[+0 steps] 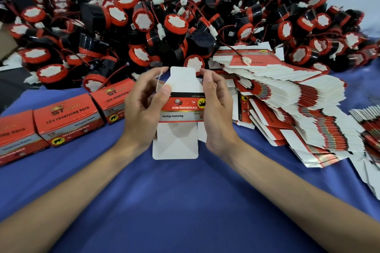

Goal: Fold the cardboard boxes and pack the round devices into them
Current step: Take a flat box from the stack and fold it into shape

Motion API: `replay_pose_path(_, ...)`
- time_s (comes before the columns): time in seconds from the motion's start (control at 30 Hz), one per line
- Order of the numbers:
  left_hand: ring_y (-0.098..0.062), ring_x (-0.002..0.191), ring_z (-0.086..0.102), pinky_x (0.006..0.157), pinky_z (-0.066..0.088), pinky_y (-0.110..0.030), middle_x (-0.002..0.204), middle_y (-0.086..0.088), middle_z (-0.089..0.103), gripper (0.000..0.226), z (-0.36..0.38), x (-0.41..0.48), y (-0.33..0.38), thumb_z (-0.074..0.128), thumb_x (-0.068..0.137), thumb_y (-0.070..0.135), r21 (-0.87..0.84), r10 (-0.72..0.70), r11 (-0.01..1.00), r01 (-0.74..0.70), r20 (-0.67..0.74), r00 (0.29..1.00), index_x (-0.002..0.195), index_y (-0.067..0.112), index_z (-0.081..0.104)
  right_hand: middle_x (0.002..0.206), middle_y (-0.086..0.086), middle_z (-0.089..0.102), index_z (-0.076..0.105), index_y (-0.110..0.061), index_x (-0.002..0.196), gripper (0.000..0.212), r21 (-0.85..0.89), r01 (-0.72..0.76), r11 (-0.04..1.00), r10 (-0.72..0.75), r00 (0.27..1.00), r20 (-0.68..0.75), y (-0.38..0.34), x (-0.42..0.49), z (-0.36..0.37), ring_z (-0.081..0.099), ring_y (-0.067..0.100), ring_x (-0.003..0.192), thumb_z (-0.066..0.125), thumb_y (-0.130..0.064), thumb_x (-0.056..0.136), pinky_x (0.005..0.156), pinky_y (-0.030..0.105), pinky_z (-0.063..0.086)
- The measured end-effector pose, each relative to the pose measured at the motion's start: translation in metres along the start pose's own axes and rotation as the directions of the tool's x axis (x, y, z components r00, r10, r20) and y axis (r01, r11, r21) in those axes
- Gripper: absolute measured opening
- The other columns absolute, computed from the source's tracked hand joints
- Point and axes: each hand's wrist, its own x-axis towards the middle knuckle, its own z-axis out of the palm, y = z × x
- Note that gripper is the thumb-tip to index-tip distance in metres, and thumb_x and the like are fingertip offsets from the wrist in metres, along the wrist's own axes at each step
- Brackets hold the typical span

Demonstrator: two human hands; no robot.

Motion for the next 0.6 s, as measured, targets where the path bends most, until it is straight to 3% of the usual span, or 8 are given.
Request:
replay_pose_path(0.13, -0.006, 0.087, 0.069, 0.068, 0.053, -0.018, 0.094, 0.014, 0.072, 0.025, 0.0042, -0.002, 0.0019, 0.044, 0.094, 0.02, -0.152, -0.107, 0.982, 0.114, 0.055, 0.993, 0.111, 0.025, 0.061, 0.107, -0.001, 0.069, 0.062, -0.023, 0.115, 0.024, 0.014, 0.054, 0.998, -0.054, 0.998, 0.03, -0.0004, -0.0025, 0.0011, 0.067, 0.015, 0.097, 0.042, -0.03, 0.102, 0.081, 0.035, 0.057)
replay_pose_path(0.37, -0.019, 0.088, 0.068, 0.074, 0.056, -0.033, 0.095, -0.001, 0.073, 0.032, 0.0029, 0.0007, 0.0031, 0.041, 0.09, 0.029, -0.241, -0.285, 0.92, 0.309, 0.13, 0.95, 0.106, 0.02, 0.067, 0.094, 0.004, 0.072, 0.068, -0.02, 0.108, 0.024, 0.054, -0.158, 0.986, 0.154, 0.985, 0.075, -0.0004, -0.0056, -0.0007, 0.068, 0.021, 0.087, 0.046, -0.028, 0.1, 0.075, 0.035, 0.057)
replay_pose_path(0.47, -0.013, 0.085, 0.066, 0.071, 0.054, -0.025, 0.092, 0.003, 0.071, 0.033, 0.0014, 0.0032, 0.0055, 0.038, 0.086, 0.022, -0.282, -0.284, 0.905, 0.32, 0.16, 0.945, 0.097, 0.023, 0.068, 0.104, 0.009, 0.07, 0.069, -0.018, 0.109, 0.025, 0.067, -0.151, 0.986, 0.143, 0.983, 0.112, -0.0027, -0.0064, 0.0003, 0.066, 0.024, 0.093, 0.046, -0.02, 0.099, 0.079, 0.037, 0.056)
replay_pose_path(0.6, -0.019, 0.093, 0.057, 0.08, 0.049, -0.031, 0.104, -0.01, 0.057, 0.028, -0.0002, 0.0025, 0.005, 0.039, 0.085, 0.022, -0.268, -0.263, 0.914, 0.304, 0.178, 0.948, 0.103, 0.014, 0.059, 0.106, 0.005, 0.065, 0.068, -0.027, 0.099, 0.025, 0.101, -0.062, 0.993, 0.048, 0.989, 0.139, -0.0046, -0.007, 0.0017, 0.062, 0.018, 0.092, 0.047, -0.012, 0.099, 0.075, 0.032, 0.053)
